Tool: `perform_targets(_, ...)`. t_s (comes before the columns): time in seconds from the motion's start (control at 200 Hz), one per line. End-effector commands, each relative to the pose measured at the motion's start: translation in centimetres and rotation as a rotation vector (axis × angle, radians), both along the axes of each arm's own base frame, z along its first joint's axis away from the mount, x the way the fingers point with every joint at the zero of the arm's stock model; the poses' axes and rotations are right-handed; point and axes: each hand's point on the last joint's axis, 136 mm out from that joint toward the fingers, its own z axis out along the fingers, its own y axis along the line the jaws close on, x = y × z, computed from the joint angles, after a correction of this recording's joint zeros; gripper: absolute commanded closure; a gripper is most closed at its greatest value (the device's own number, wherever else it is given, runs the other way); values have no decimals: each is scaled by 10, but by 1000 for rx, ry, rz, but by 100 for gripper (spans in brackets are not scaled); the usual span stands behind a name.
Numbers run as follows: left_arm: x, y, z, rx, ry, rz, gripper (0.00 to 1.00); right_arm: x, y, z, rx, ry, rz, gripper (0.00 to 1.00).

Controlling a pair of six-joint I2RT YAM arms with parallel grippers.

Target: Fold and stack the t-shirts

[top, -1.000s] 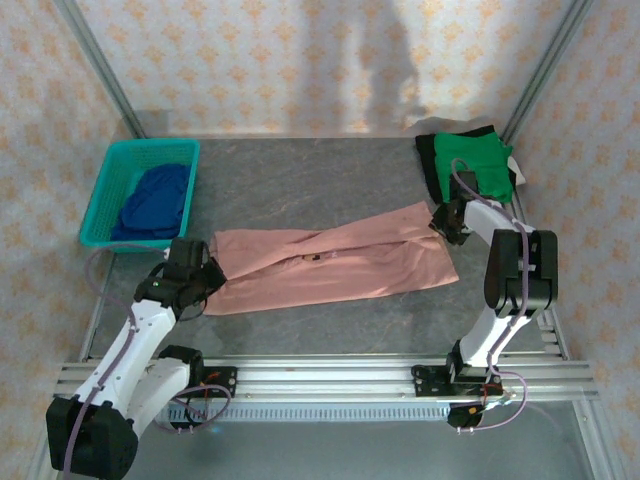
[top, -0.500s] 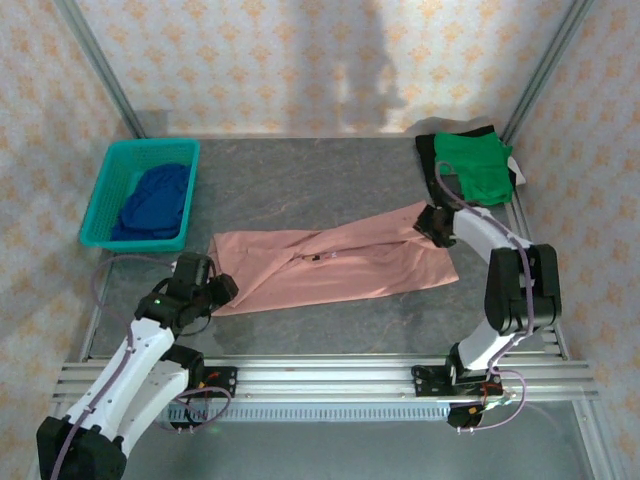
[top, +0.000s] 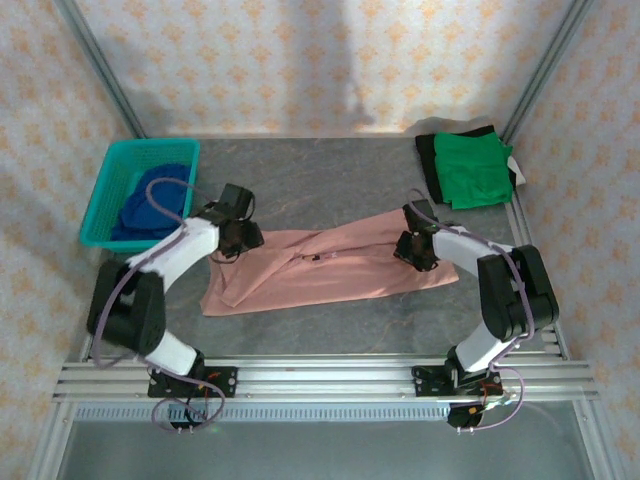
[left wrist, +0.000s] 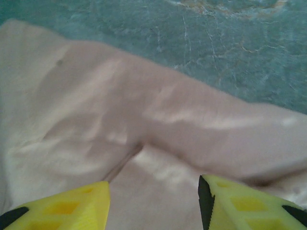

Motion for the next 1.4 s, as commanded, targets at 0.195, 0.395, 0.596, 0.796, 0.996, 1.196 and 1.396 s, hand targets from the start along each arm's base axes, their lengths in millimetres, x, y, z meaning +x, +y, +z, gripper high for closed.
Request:
perform_targets(0.195,25,7,-14,112,61,-32,60,-5,-11,-7,-42,12,-27,65)
perform_targets(0.395,11,5,-32,85,112,-24,58,-7,-17,-10,-68,23,-27,65)
perform_targets(0.596,1,-4,-35,11,91,-22,65,-7,-19,-12,-75,27,-29,65)
perform_targets(0.796,1,-5,-36,12,95,-22,85,-7,-19,-13,-71,29,-31,65)
perform_targets(0.996,-3,-4,-7,59,57,-42,97,-5,-18,-12,-66,23,-28,65)
perform_targets(1.196,-25,-30,18,89,22,-111,100,-6,-18,-13,-68,28,-28,65)
perform_targets(1.396,-58,-61,16,64,37,-127,100,-6,-17,-9,-70,33,-13,65)
